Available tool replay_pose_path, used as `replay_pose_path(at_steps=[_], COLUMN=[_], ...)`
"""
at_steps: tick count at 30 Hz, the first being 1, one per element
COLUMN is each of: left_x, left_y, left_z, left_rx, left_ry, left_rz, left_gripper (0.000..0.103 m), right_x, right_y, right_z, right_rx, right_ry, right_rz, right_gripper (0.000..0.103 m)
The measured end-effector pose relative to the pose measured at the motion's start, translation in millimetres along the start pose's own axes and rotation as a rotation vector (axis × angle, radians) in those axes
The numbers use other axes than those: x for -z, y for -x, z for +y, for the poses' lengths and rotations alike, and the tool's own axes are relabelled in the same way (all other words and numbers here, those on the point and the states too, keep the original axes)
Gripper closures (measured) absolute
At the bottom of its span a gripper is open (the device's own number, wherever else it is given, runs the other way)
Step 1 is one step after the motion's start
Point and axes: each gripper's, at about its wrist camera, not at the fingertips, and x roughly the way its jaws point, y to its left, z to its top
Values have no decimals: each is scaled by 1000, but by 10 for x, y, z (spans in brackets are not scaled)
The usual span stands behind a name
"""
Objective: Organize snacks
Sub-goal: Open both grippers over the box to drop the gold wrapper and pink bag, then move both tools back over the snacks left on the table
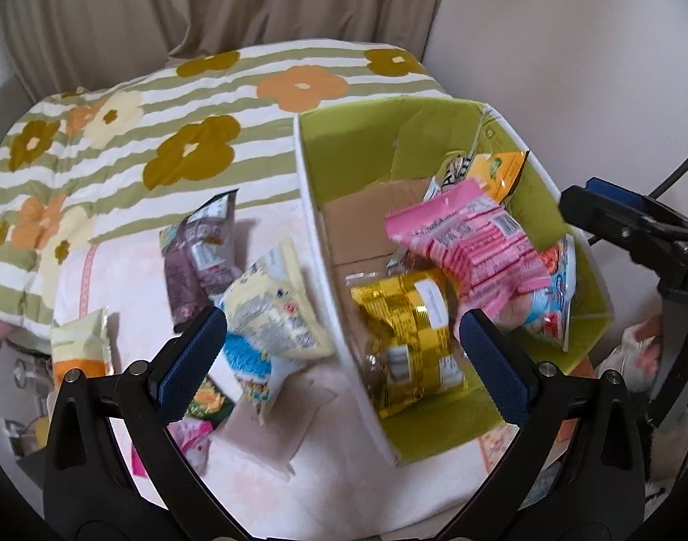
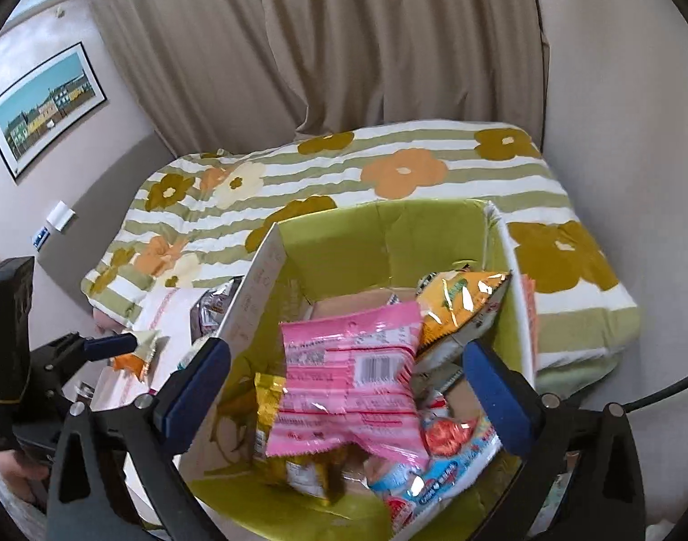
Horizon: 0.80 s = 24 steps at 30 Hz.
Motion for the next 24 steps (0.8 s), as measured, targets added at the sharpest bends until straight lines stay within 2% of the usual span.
replay_pose_path(at_steps=[5, 14, 20, 24], left_x=[162, 509, 862, 1079], left_y=[169, 629, 931, 1101], left_z=[50, 181, 455, 742], left_rx=[-13, -74, -152, -193], left_ry=[27, 98, 171, 230], left_rz=[-19, -88, -118, -129], left_gripper=[1, 1, 1, 1], right_x=[48, 85, 142, 205], right_y=[111, 362, 428, 384], right_z=[21, 271, 589, 873], right_rx=[-31, -84, -152, -206], right_ry=[-18, 56, 140, 187], right_rz=[4, -9, -29, -6], right_gripper=[0, 0, 0, 0])
